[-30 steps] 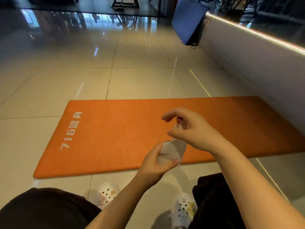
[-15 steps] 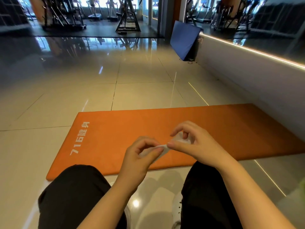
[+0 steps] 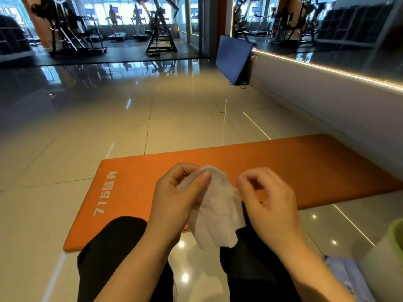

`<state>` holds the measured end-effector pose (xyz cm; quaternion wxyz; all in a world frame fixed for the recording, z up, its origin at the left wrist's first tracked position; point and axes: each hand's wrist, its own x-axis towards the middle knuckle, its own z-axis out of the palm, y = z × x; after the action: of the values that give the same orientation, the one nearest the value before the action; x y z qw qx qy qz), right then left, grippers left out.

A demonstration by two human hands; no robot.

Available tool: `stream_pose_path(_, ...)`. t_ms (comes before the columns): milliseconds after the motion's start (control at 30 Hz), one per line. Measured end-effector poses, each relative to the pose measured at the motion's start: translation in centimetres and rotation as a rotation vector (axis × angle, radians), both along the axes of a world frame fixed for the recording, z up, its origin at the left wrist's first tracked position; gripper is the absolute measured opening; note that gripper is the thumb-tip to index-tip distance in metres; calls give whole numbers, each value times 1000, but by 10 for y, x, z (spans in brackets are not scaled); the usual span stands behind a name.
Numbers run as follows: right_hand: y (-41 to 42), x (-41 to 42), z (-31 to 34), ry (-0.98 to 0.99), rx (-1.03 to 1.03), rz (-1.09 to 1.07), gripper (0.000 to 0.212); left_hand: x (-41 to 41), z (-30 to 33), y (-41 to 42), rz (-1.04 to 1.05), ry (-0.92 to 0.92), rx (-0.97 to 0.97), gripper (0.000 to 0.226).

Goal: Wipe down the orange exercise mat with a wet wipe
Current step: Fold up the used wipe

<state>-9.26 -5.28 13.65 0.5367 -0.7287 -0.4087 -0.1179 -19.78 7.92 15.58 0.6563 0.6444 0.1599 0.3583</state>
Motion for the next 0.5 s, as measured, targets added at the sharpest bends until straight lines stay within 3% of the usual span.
stream_pose_path(100, -16, -3, -17, 503, -64, 291, 44, 22, 5, -20, -139, 30, 46, 13)
stream_pose_path(167, -30, 9, -26, 696, 32, 321, 28, 42, 8, -36, -243, 60, 90, 15)
stream_pose_path(233, -49, 28, -26, 698, 83, 147, 21, 67, 7, -47, -297, 94, 156, 12)
stream_pose_path(300, -75, 52, -30, 701, 109, 22, 27, 98, 0, -56, -301, 132, 213, 8)
stream_pose_path(400, -117, 86, -30, 729, 135, -91, 39, 139, -13, -76, -321, 195, 265, 18)
stream_pose_path(500, -178, 124, -34, 700, 149, -322, 50, 179, -25, -116, -467, 236, 272, 16)
